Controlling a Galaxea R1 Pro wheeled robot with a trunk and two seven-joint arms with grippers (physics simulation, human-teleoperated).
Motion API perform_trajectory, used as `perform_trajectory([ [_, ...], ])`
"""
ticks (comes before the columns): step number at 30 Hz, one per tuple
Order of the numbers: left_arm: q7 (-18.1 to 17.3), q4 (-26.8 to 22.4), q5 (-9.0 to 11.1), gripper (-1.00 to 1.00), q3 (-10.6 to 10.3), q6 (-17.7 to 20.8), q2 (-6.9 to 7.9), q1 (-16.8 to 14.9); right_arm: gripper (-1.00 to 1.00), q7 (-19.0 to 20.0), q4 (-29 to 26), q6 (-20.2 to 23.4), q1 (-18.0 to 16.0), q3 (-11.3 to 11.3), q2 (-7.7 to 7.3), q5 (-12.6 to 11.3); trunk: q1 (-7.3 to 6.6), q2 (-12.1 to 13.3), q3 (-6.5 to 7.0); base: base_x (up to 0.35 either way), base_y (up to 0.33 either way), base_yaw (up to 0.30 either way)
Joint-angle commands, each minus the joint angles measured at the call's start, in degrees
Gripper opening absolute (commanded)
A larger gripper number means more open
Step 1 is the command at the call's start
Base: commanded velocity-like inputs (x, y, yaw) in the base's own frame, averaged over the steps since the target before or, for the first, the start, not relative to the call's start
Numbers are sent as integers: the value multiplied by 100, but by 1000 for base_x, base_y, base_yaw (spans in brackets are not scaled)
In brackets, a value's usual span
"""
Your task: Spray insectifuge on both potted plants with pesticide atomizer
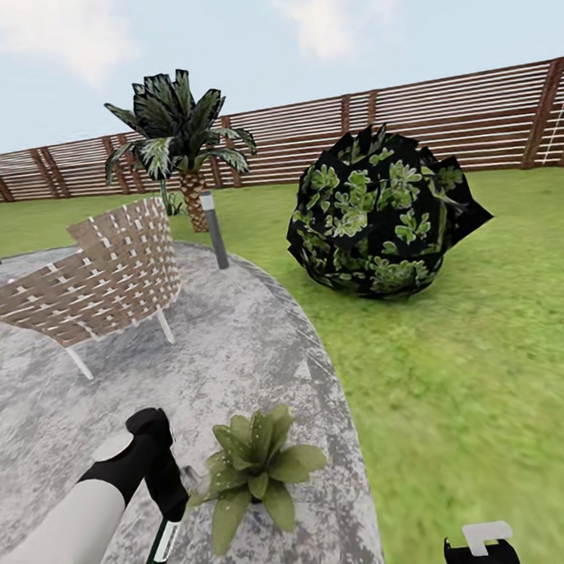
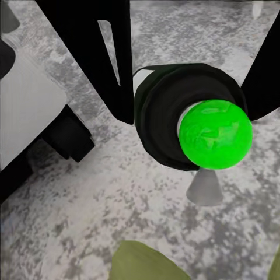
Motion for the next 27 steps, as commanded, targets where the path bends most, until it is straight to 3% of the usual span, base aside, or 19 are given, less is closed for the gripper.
perform_trajectory([
  [1, -42, -5, -29, -100, -18, 61, 19, -4, 100, -4, -1, -16, 0, 49, -1, -60, -2, -3, -5, -72, -286, 279],
  [10, 24, 8, -43, -100, -16, 57, 121, 9, 100, -5, -1, -16, 0, 49, -1, -58, -2, -3, -5, -65, -285, 279],
  [14, 239, 14, -37, -100, -15, 56, 151, 14, 100, -5, -1, -16, 0, 49, -1, -58, -2, -3, -5, 52, -263, 279],
  [21, 681, -4, -23, -100, 22, 14, 235, 429, 100, -1, -1, -16, 0, 49, 6, -52, -2, -3, -5, 6, -31, 279],
  [27, 721, -72, 31, -100, 62, 47, 164, 458, 100, 0, -1, -16, 0, 49, 8, -51, -2, -3, -5, 0, 0, 275],
])
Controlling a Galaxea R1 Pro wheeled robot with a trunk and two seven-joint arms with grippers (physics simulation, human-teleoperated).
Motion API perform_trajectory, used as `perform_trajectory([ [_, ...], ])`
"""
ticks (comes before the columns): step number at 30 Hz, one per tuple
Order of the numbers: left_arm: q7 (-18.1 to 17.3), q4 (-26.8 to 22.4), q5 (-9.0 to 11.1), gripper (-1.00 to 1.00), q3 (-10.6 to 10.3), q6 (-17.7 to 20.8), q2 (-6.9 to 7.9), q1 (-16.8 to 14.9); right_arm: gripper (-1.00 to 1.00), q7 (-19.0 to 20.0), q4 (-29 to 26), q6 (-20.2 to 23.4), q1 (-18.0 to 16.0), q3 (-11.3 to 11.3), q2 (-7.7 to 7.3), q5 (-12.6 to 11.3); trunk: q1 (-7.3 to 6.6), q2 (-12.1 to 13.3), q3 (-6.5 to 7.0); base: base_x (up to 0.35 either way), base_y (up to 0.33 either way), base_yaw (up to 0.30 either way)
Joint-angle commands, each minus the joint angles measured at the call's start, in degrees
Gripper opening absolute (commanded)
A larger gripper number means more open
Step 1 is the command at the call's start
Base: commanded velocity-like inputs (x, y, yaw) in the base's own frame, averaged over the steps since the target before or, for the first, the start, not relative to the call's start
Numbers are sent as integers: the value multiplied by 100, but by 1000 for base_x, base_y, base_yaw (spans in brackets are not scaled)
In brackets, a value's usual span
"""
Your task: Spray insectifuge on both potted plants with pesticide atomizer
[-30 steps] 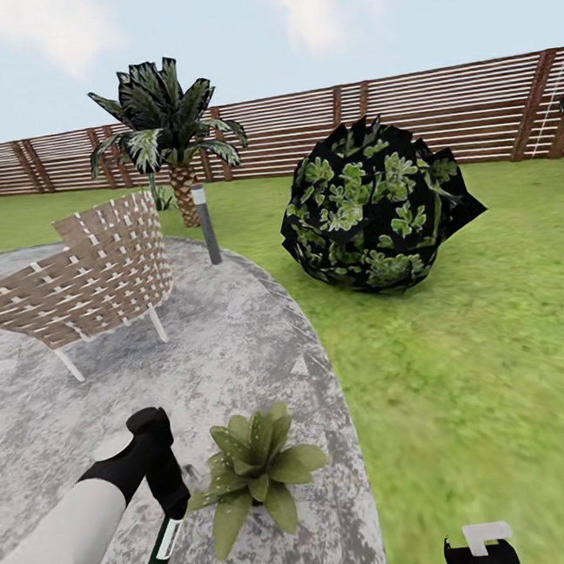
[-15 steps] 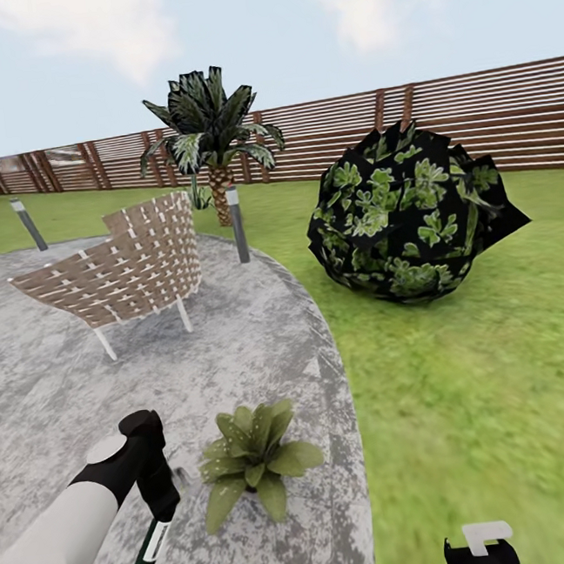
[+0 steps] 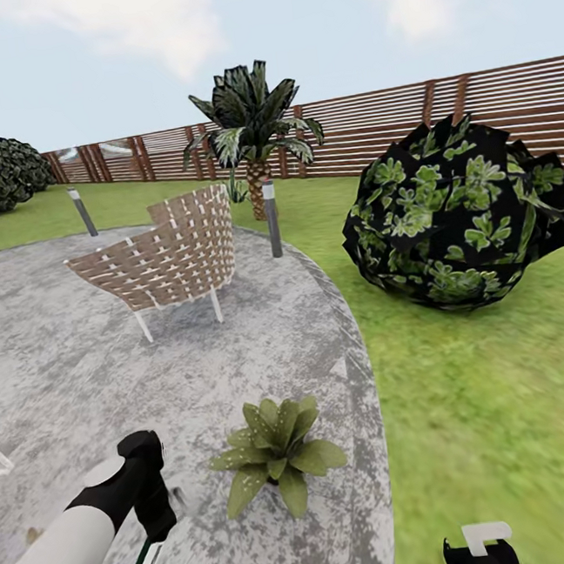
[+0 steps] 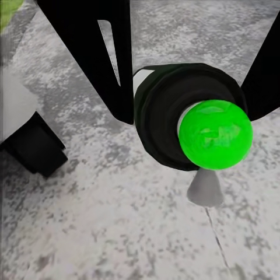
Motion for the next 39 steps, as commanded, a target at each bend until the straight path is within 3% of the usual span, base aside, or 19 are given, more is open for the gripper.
perform_trajectory([
  [1, -44, -16, -16, -100, -28, 68, -1, -9, 100, -9, 1, -19, -2, 51, -1, -59, -1, -2, -5, 0, 0, 231],
  [14, -59, -184, -6, -100, 20, 78, -8, -26, 100, -25, 2, -20, -2, 49, -21, -59, -1, -2, -5, 23, -195, 24],
  [21, -40, -177, -14, -100, 20, 152, -8, -20, 100, -25, 1, -19, -2, 51, -10, -59, -1, -2, -5, -196, -214, 239],
  [26, -24, -186, -15, -100, 8, 252, -31, -18, 100, -25, 1, -19, -2, 51, -9, -59, -1, -2, -5, 111, -145, 278],
  [29, -23, -192, -15, -100, -12, 261, -153, -19, 100, -25, 3, -19, -2, 51, -9, -59, -1, -2, -5, 26, -15, 278],
  [31, -19, -193, -41, -100, -28, 270, -406, -53, 100, -25, 1, -19, -2, 51, -9, -59, -1, -2, -5, 4, -2, 278],
  [33, -21, -193, -51, -100, -29, 286, -480, -83, 100, -25, 1, -19, -2, 51, -9, -59, -1, -2, -5, 1, -1, 224],
  [39, -63, -198, -26, -100, 34, 371, -455, -278, 100, -17, 9, -19, -2, 43, -36, -43, -1, -2, -5, 0, 0, 28],
])
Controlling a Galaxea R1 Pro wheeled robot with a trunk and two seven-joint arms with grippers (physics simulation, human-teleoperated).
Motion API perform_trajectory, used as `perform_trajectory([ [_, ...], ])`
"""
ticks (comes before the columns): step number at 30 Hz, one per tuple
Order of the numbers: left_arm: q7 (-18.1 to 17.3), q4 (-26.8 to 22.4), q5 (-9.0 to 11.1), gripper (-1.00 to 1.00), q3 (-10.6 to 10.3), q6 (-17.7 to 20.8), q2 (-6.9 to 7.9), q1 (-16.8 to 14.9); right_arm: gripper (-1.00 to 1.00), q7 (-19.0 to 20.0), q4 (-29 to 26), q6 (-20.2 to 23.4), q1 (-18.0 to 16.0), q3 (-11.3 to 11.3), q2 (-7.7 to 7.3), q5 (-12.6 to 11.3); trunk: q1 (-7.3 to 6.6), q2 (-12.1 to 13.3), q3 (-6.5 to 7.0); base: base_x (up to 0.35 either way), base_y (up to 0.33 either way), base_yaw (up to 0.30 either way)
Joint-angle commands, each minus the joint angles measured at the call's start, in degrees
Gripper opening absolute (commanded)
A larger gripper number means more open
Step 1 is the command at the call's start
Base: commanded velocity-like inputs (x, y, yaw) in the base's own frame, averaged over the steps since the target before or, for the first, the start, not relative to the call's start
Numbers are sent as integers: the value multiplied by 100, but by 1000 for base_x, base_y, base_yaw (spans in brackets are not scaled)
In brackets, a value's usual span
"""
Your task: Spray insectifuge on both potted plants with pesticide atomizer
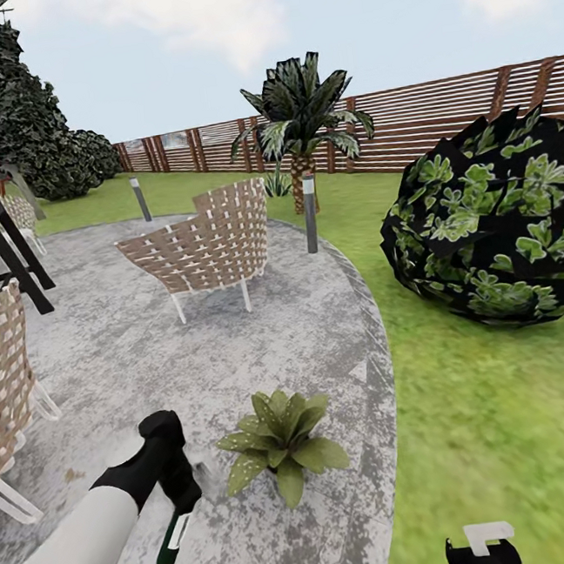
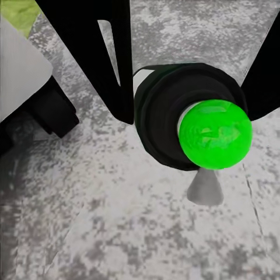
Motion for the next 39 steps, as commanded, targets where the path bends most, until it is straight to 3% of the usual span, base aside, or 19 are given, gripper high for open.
perform_trajectory([
  [1, -45, -7, -21, -100, 76, 132, -2, -47, 100, -7, -1, -24, -2, 50, 0, -64, -1, -2, -6, 0, 0, 0],
  [3, -46, -4, -36, -100, 185, 209, -1, -76, 100, -13, -16, -28, -2, 59, 21, -67, -1, -2, -6, 0, -5, 0],
  [9, -46, -5, -64, -100, 194, 215, -2, -86, 100, -14, -17, -28, -2, 56, 18, -67, -1, -2, -6, 103, -198, 179],
  [15, -46, -4, -72, -100, 191, 225, 1, -83, 100, -14, -15, -28, -2, 59, 18, -67, -1, -2, -6, 318, -15, 278],
  [23, -46, -10, -89, -100, 158, 219, 19, -68, 100, -14, -15, -28, -2, 58, 18, -67, -1, -2, -6, 44, 0, 278],
  [25, -46, -12, -170, -100, 159, 217, 21, -72, 100, -15, -13, -28, -2, 59, 18, -67, -1, -2, -6, 1, 0, 278],
  [26, -46, -12, -350, -100, 173, 224, 15, -81, 100, -14, -9, -28, -2, 59, 18, -67, -1, -2, -6, 0, 0, 278],
  [28, -63, -12, -401, -100, 190, 225, 2, -83, 100, -15, -7, -28, -2, 59, 18, -67, -1, -2, -6, 0, -48, 278],
  [39, -73, -12, -407, -100, 192, 225, 0, -86, 100, -7, -15, -27, -2, 67, 35, -67, -1, -2, -56, 0, -256, 243],
])
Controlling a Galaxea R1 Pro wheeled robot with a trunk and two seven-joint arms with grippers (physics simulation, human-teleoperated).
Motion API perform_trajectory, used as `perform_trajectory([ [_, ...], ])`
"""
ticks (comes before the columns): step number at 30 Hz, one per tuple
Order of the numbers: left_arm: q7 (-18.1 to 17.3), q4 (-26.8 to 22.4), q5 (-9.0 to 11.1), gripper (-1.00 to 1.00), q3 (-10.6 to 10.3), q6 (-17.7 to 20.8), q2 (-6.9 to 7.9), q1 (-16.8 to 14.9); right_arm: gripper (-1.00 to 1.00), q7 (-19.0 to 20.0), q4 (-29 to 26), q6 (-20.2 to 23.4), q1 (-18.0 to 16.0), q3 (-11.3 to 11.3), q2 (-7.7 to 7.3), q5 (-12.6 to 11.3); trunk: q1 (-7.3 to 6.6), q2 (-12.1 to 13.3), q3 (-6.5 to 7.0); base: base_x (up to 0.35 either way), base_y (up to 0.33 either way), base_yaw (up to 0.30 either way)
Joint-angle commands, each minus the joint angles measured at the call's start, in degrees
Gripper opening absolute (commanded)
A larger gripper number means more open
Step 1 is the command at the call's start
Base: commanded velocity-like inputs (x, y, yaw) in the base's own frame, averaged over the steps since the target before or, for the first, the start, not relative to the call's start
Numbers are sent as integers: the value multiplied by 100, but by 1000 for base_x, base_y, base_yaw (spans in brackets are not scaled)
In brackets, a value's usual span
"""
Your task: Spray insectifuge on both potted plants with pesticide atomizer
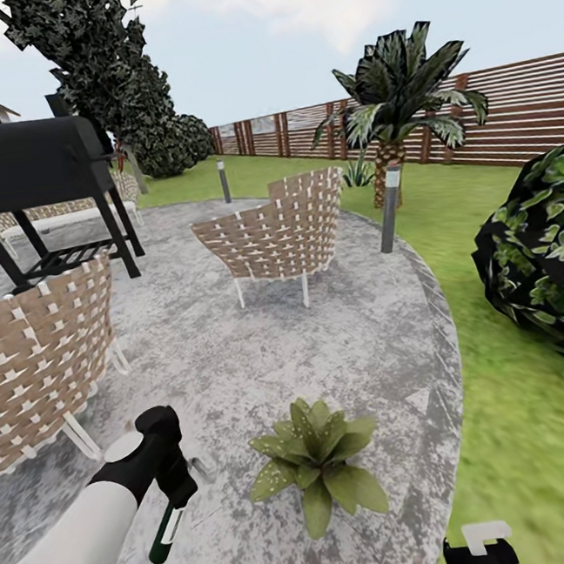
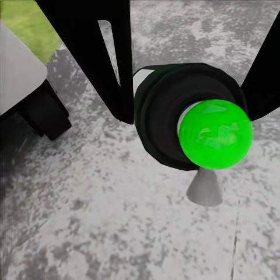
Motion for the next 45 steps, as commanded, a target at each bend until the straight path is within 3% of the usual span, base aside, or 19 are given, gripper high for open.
perform_trajectory([
  [1, -50, -7, -31, -100, -23, 60, 5, -3, 100, -6, -1, -17, -1, 50, -1, -60, -1, -2, -12, 0, -274, 225],
  [21, -50, 0, -31, -100, -23, 60, 22, 3, 100, -6, -1, -17, -1, 50, 0, -60, -1, -2, -141, 0, -274, 207],
  [32, -47, 2, -40, -100, -15, 62, 32, -1, 100, -14, -4, -18, -1, 50, -1, -48, -1, -2, -145, -88, -266, 12],
  [41, -50, 0, -32, -100, -15, 61, 10, -21, 100, -14, -3, -18, -1, 50, 8, -50, -1, -2, -145, 73, -178, 263],
  [43, -271, 1, -36, -100, -21, 50, 21, -129, 100, -14, -1, -16, -1, 50, 8, -51, -1, -2, -145, 5, -9, 274],
  [45, -720, -4, -74, -100, -41, 28, 24, -256, 100, -14, -1, -11, -1, 50, 8, -51, -1, -2, -145, 2, -3, 274],
])
